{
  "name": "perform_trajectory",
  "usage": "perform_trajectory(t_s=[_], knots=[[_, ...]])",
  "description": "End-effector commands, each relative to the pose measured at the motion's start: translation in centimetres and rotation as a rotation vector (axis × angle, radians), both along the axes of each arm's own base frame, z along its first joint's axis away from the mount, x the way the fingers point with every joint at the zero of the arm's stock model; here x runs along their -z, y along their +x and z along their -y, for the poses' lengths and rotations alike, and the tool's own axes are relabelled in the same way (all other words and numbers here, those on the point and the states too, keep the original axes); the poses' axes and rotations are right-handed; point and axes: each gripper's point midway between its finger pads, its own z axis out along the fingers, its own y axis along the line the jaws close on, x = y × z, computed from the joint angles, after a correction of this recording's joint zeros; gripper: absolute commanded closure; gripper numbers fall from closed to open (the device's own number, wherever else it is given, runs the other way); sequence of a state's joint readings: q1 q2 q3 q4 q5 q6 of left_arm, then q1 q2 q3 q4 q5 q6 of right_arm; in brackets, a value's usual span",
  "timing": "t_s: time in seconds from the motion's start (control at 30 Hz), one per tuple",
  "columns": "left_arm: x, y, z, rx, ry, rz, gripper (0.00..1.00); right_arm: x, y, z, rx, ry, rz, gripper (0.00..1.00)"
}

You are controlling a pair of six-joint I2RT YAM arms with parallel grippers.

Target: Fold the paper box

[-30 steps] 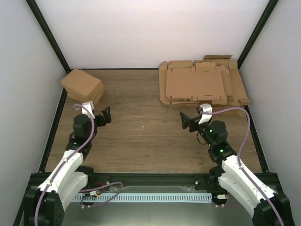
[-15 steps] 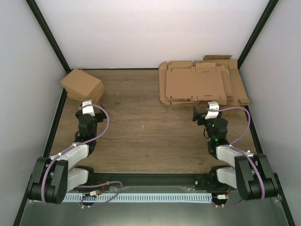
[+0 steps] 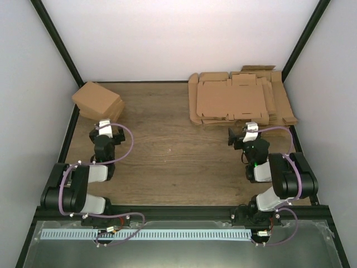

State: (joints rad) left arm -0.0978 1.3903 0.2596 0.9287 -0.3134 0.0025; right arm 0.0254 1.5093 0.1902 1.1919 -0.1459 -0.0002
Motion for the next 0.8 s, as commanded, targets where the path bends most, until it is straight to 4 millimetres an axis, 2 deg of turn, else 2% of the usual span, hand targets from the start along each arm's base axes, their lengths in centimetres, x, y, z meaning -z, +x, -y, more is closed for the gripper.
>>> perform_trajectory(t_s=[0.0,0.07,0.13,0.23,0.77], knots=[[-1.6,0.9,0.2,0.056,0.015,0.109,0.00,-2.1,1.1,0.2,-0.005,-0.010,0.078,0.00],[-0.5,1.6,0.2,0.078,0.005,0.083,0.00,-2.2,1.1,0.2,0.001,-0.007,0.081,0.00],[-0.2,2.2,0.0,0.096,-0.018,0.061,0.00,-2.2,1.3,0.5,0.014,-0.002,0.079,0.00],[-0.2,2.3,-0.1,0.102,-0.024,0.066,0.00,-1.9,1.7,1.2,0.055,0.013,0.057,0.00],[-0.1,2.2,0.0,0.105,-0.024,0.063,0.00,-1.9,1.8,1.1,0.054,0.011,0.055,0.00]])
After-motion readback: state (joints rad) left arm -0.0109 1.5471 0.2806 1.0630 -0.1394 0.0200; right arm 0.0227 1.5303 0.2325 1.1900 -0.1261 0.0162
